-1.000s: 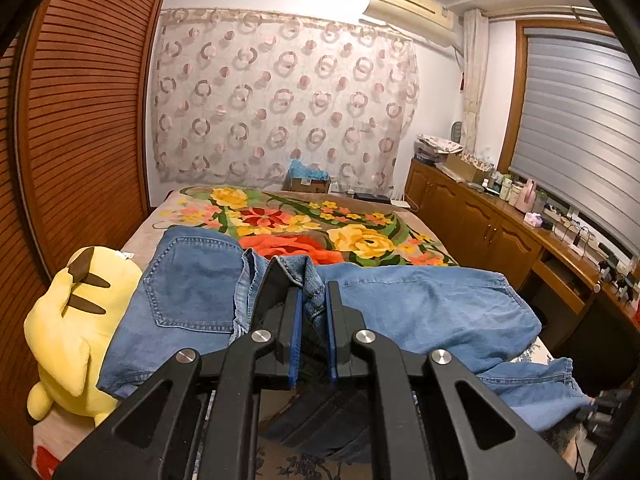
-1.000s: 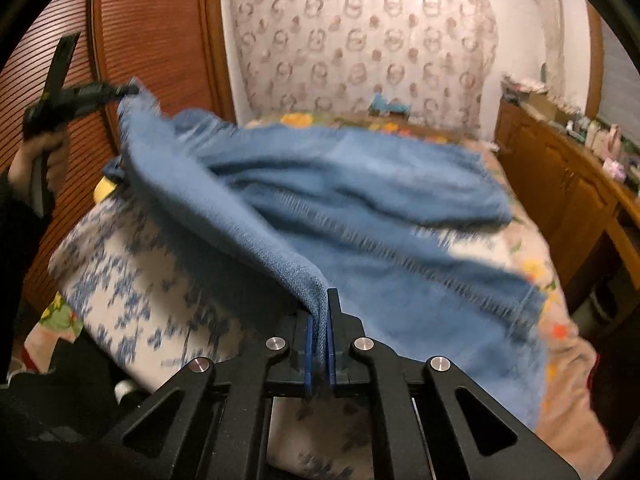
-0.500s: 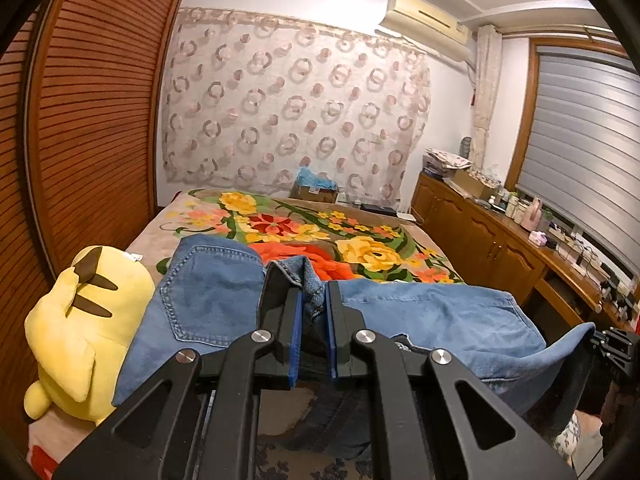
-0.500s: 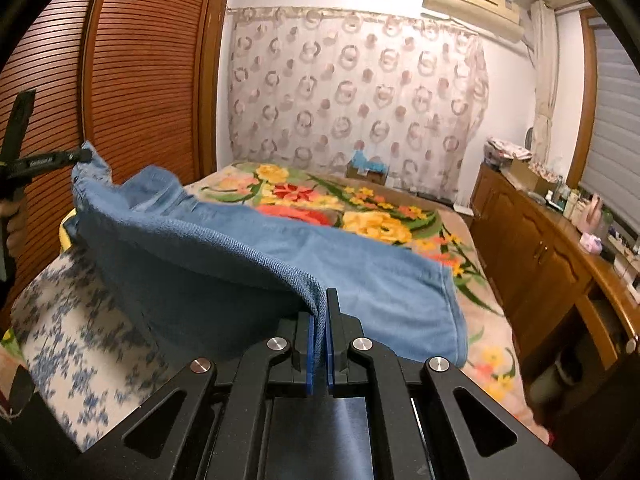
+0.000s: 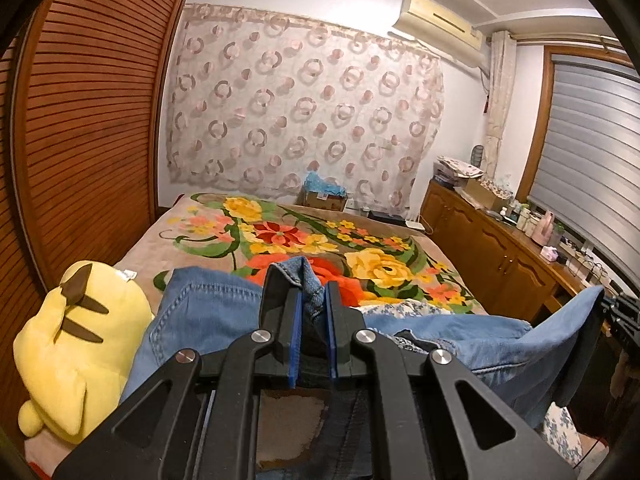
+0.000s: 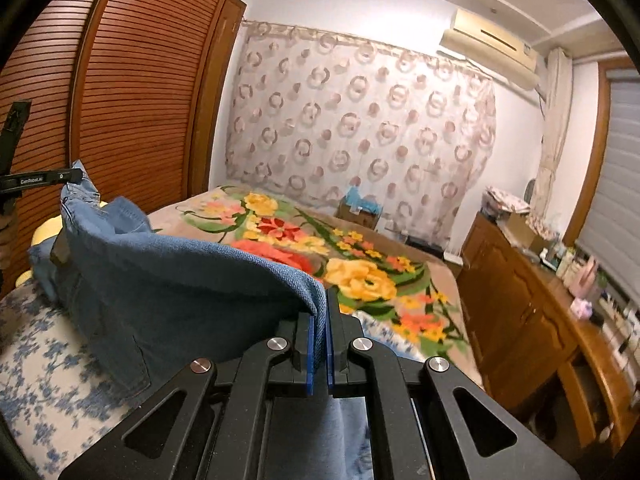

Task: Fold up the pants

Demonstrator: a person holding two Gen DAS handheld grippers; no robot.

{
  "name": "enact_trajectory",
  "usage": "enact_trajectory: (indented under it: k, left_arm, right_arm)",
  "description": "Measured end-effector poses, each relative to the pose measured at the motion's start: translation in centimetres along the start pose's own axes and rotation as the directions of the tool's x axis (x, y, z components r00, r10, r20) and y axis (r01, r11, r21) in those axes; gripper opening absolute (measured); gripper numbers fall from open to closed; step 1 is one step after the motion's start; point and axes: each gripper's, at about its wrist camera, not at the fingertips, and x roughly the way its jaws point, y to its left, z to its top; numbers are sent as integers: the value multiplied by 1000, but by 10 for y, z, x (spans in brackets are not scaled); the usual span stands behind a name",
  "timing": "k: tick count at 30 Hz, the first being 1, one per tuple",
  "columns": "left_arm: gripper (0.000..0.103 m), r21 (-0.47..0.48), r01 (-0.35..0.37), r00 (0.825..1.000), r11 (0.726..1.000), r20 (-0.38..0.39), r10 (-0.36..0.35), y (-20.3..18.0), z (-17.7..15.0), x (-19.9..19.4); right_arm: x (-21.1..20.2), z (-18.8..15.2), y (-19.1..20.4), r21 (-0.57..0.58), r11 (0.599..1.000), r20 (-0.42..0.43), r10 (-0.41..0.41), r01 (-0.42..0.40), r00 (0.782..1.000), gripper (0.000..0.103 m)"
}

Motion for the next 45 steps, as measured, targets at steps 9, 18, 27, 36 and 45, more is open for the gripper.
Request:
enact_trajectory:
  k: [9, 18, 27, 36, 45]
  left_arm:
    - [12, 0, -20, 996, 1000, -83, 20, 16, -1, 63]
    - [12, 12, -36, 988, 999, -152, 37, 22, -12, 94]
    - [64, 29, -17, 990, 999, -136, 21, 22, -2, 83]
    - [81, 74, 21, 985, 997, -174, -7, 4, -27, 62]
    - [81, 177, 131, 974, 975, -204, -94, -39, -59, 57]
  right_arm:
    - [87, -8, 19, -80, 996, -82, -30, 23, 996, 4]
    - [157, -21, 27, -103, 995, -190, -23, 3, 982, 4]
    - [176, 15, 18, -100, 995, -258, -39, 14, 965, 4]
    - [192, 27, 3, 1, 1000, -320, -12, 13, 947, 32]
    - [133, 16, -11, 143, 989, -304, 83, -40, 949, 49]
